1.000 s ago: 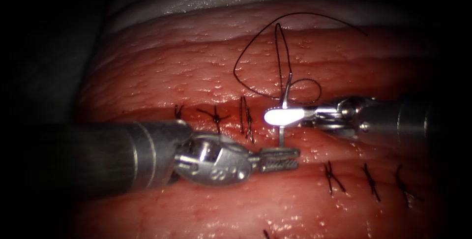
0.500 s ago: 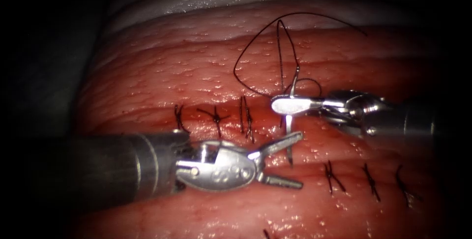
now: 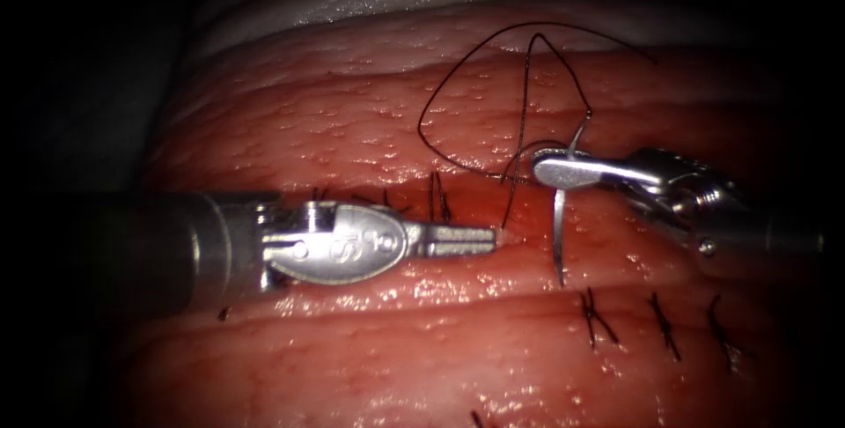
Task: Wound Closure
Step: Open the incision using the left jaws.
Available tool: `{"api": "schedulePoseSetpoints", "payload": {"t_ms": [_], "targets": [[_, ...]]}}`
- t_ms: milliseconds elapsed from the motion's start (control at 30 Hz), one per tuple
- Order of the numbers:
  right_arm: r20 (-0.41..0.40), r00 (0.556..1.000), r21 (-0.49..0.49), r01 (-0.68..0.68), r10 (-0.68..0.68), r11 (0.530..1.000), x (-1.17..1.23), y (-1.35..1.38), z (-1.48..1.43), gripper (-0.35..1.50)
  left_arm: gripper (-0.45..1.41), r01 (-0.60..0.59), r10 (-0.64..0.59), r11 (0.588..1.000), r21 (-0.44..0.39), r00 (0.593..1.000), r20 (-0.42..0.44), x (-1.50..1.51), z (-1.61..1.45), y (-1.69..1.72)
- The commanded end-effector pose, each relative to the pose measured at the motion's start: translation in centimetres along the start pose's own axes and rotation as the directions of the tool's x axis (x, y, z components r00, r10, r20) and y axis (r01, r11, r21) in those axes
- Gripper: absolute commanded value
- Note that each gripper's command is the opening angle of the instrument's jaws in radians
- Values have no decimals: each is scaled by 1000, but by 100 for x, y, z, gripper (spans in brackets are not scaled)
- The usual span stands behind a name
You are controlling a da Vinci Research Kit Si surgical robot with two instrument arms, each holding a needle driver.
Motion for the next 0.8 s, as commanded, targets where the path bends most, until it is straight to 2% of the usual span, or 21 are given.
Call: {"api": "schedulePoseSetpoints", "payload": {"t_ms": [33, 100, 133, 167, 267, 500, 800], "targets": [[-1, 1000, -1, 10, -10, 1000, -6, 1, 8, -35, -45, 18, -18, 1000, -23, 999, 37, -7, 13, -4], [-1, 999, 3, 33, -33, 999, -7, -1, 10, -35, -45, 45, -37, 996, -72, 994, 108, -18, 28, -8], [-1, 999, 3, 33, -33, 999, -7, -1, 10, -35, -45, 45, -37, 996, -72, 994, 108, -18, 28, -8], [0, 999, 8, 46, -46, 999, -8, -2, 11, -35, -45, 82, -53, 989, -123, 973, 224, -32, 44, -10], [-1, 998, 10, 65, -65, 998, -10, -3, 10, -35, -45, 154, -74, 968, -196, 929, 364, -50, 57, -8], [-8, 994, 9, 108, -108, 994, -15, -6, 13, -35, -45, 179, -103, 974, -138, 895, 435, -70, 62, -27], [0, 989, 8, 146, -146, 989, -19, -11, 20, -35, -45, 183, -113, 977, -106, 876, 469, -89, 66, -48]]}}
